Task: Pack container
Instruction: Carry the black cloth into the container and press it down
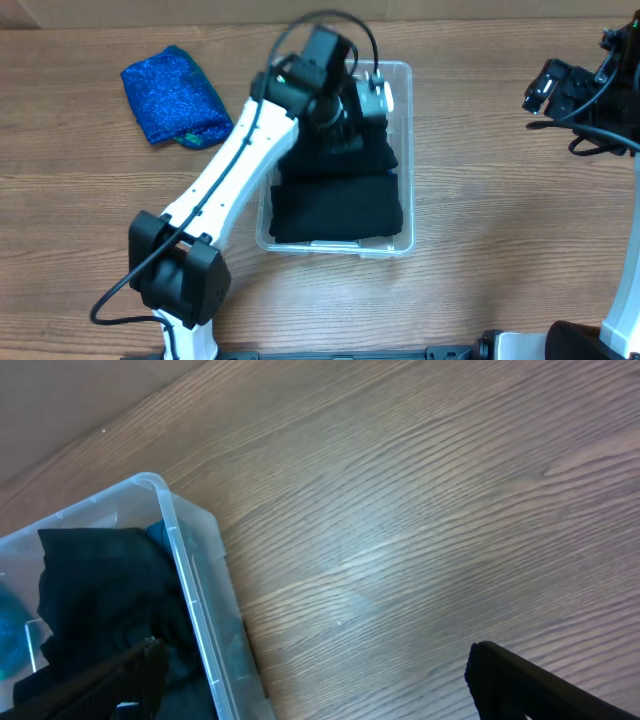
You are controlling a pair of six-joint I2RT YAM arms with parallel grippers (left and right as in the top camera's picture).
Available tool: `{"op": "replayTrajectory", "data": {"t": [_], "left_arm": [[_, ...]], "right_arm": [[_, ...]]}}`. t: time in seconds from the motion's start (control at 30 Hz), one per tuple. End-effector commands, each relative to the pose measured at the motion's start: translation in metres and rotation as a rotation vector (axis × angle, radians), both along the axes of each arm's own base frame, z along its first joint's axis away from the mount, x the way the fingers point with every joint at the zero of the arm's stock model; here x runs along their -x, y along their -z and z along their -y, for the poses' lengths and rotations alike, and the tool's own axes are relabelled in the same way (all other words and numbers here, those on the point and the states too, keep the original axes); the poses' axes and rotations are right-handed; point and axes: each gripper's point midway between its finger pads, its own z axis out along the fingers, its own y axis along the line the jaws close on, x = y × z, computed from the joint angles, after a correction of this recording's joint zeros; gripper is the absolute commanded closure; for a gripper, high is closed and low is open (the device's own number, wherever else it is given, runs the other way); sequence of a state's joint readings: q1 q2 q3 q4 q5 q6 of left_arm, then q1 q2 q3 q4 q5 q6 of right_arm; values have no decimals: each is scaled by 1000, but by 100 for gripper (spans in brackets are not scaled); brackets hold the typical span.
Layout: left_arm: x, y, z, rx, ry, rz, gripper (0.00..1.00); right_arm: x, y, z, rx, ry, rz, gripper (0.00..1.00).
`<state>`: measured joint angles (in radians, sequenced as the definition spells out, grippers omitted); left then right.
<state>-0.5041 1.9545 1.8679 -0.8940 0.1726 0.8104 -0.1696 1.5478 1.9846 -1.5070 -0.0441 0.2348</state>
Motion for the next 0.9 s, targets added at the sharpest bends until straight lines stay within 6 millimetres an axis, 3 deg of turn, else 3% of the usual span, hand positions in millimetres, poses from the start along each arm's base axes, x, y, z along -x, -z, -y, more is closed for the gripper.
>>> {"op": "replayTrajectory", "data": {"t": [0.0,0.07,0.17,0.27,0.37,0.4,0.5,0.67,0.87], "left_arm": [[-9,-65,-10,143,-233,15,0],[7,-67,-7,172,-273,-76,0],[33,-51,-13,164,-365,-247,4],[58,-27,-21,139,-507,-435,29],[74,-6,-19,104,-516,-541,65],[74,0,-18,95,-517,-545,71],[66,19,-17,76,-529,-530,77],[46,60,-14,45,-558,-524,76],[7,122,-25,-12,-684,-485,79]], "right_arm": [[0,1,2,11,1,-5,0],[-1,1,2,11,1,-5,0],[-1,1,2,11,1,-3,0],[-1,1,2,11,1,0,0],[-2,0,2,12,1,4,0],[-2,0,2,12,1,4,0],[-2,0,2,12,1,3,0],[-2,1,2,12,1,1,0],[-1,1,2,11,1,-3,0]]}}
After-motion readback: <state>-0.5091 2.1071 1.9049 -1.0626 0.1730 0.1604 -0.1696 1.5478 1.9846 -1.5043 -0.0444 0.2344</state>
